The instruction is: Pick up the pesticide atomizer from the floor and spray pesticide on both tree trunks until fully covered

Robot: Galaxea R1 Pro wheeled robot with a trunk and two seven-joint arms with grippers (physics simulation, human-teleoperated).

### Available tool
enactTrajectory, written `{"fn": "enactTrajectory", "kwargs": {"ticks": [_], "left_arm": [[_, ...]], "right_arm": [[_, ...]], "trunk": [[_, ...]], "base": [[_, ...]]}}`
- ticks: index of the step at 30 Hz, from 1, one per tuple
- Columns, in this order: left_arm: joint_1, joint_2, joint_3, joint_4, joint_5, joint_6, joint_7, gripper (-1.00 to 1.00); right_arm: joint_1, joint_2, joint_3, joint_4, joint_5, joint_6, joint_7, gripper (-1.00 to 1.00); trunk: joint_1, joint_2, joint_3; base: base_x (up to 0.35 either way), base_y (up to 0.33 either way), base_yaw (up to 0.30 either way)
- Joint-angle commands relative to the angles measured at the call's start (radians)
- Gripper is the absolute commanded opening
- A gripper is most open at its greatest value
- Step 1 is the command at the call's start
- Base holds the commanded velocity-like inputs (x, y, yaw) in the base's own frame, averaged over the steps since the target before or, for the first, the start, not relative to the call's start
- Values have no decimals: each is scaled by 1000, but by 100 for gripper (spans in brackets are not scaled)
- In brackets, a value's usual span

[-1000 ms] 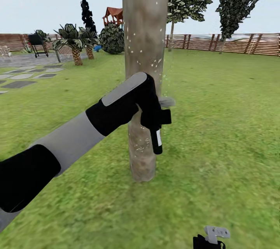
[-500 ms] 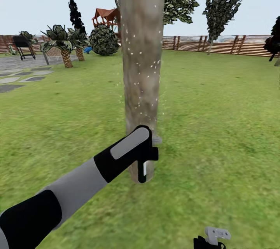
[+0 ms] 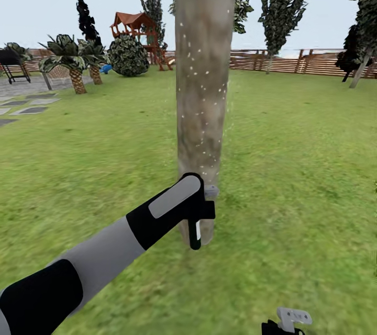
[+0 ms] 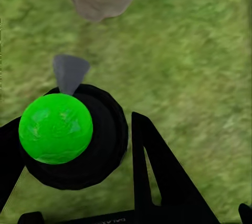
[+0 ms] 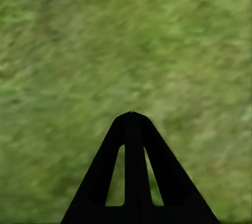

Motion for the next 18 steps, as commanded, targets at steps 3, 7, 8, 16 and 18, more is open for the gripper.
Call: {"fn": "enactTrajectory", "kwargs": {"ticks": [3,7,8,16,18], "left_arm": [[-1,0,0,-1,4,13,6,-100],[-1,0,-1,-1,4,13,5,-100],[0,0,-1,-1,4,13,5,-100],[0,0,-1,-1,4,12,5,-100],[0,0,-1,-2,4,12,5,-100]], "right_arm": [[0,-1,2,0,-9,1,-10,-100],[1,-2,2,1,-9,1,-10,-100],[1,-2,2,1,-9,-2,-10,-100],[1,-1,2,1,-9,-16,-10,-100],[1,-1,2,1,-9,-16,-10,-100]], "trunk": [[0,0,0],[0,0,2],[0,0,2],[0,0,9],[0,0,11]], "base": [[0,340,-76],[0,340,-85],[0,340,-171],[0,340,-196],[0,340,-200]]}}
